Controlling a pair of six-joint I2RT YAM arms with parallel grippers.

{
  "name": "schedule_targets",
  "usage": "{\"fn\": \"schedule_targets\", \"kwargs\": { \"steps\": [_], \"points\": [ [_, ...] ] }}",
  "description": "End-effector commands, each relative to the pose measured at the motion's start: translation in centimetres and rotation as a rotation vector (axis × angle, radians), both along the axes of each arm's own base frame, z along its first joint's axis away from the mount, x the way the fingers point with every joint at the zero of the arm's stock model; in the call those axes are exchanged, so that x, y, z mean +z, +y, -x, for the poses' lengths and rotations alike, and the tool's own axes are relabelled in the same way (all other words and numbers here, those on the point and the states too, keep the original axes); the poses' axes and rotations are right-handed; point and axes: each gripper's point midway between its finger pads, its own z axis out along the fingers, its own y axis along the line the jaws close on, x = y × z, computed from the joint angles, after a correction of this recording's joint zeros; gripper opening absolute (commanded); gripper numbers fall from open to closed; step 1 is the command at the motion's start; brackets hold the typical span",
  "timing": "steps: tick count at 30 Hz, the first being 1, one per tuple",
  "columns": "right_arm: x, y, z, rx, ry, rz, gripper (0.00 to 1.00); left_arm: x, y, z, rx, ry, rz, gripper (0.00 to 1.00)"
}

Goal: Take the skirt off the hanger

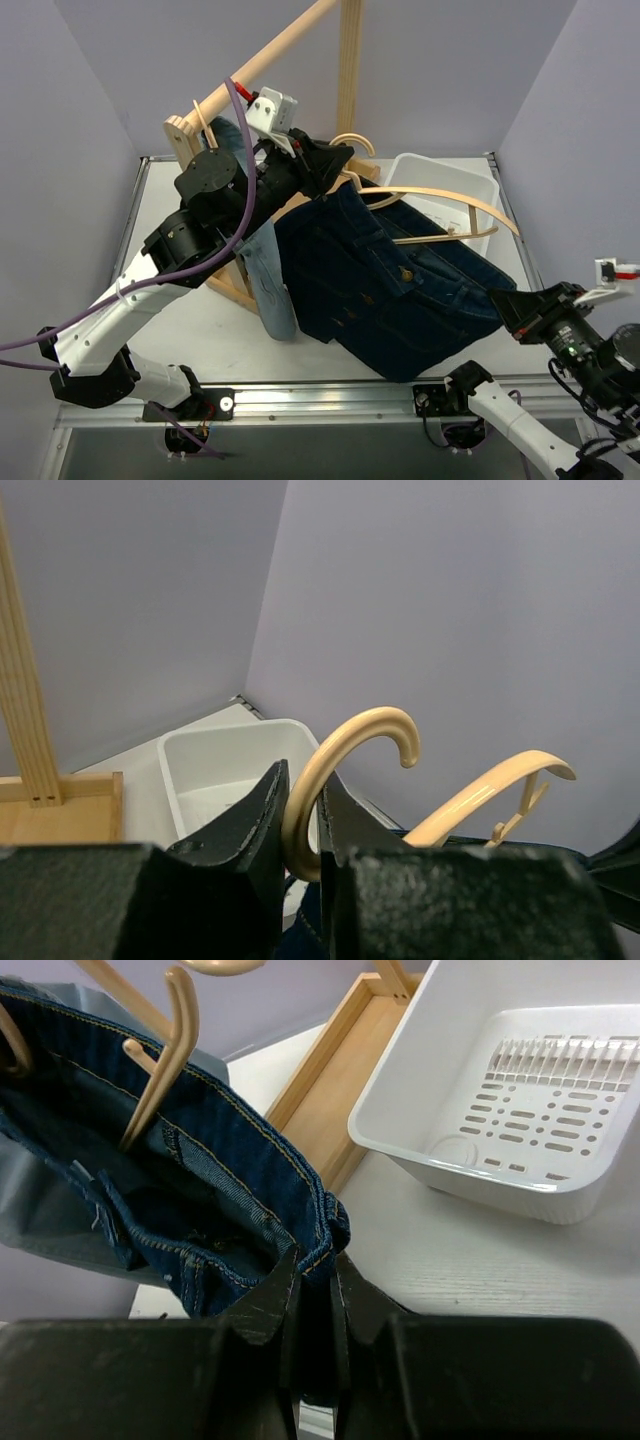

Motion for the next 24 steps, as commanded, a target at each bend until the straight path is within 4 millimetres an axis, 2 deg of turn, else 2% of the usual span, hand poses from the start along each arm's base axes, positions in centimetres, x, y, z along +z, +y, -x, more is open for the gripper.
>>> {"fn": "schedule_targets", "kwargs": {
  "steps": [1,3,4,5,7,11,14,15,17,19,21,23,24],
  "points": [
    [0.8,2.9,-3.4,0.049,-0.043,-0.027,0.00,6.4,2.1,2.8,-0.103,-0.086,0.213,0.02],
    [0.9,4.5,-5.3,0.078,-0.064,-0.020,0.00,7.1,1.3,4.8,-0.225,-0.097,0.250,0.02],
    [-0.1,5.2,-6.3,0.087,-0.044,-0.007,0.00,8.4,1.6,5.6,-0.264,-0.103,0.320,0.02],
    [-0.2,5.6,-6.9,0.089,-0.047,-0.004,0.00,8.2,1.2,6.0,-0.297,-0.094,0.324,0.02],
    [0.0,6.9,-8.0,0.129,-0.061,-0.003,0.00,9.5,1.1,7.2,-0.364,-0.106,0.386,0.02],
    [0.4,8.1,-9.6,0.140,-0.097,-0.016,0.00,10.4,0.5,7.6,-0.418,-0.092,0.433,0.02],
    [-0.1,8.3,-10.5,0.130,-0.094,0.001,0.00,11.3,0.4,8.1,-0.448,-0.109,0.451,0.02],
    [-0.4,8.1,-10.9,0.112,-0.090,0.013,0.00,11.9,0.7,8.4,-0.453,-0.118,0.451,0.02],
    [-0.6,7.4,-11.4,0.072,-0.092,0.044,0.00,11.7,0.4,8.0,-0.426,-0.136,0.405,0.02],
    [0.0,5.8,-12.0,-0.008,-0.106,0.087,0.00,10.1,0.3,7.1,-0.373,-0.128,0.307,0.02],
    [1.5,4.4,-12.5,-0.084,-0.142,0.109,0.00,8.8,1.1,6.0,-0.291,-0.123,0.239,0.02],
    [1.8,3.5,-13.3,-0.142,-0.138,0.161,0.00,7.6,1.5,5.3,-0.247,-0.122,0.194,0.02],
    [3.3,2.1,-13.4,-0.210,-0.160,0.167,0.00,7.4,2.3,5.5,-0.228,-0.136,0.169,0.02]
  ]
}}
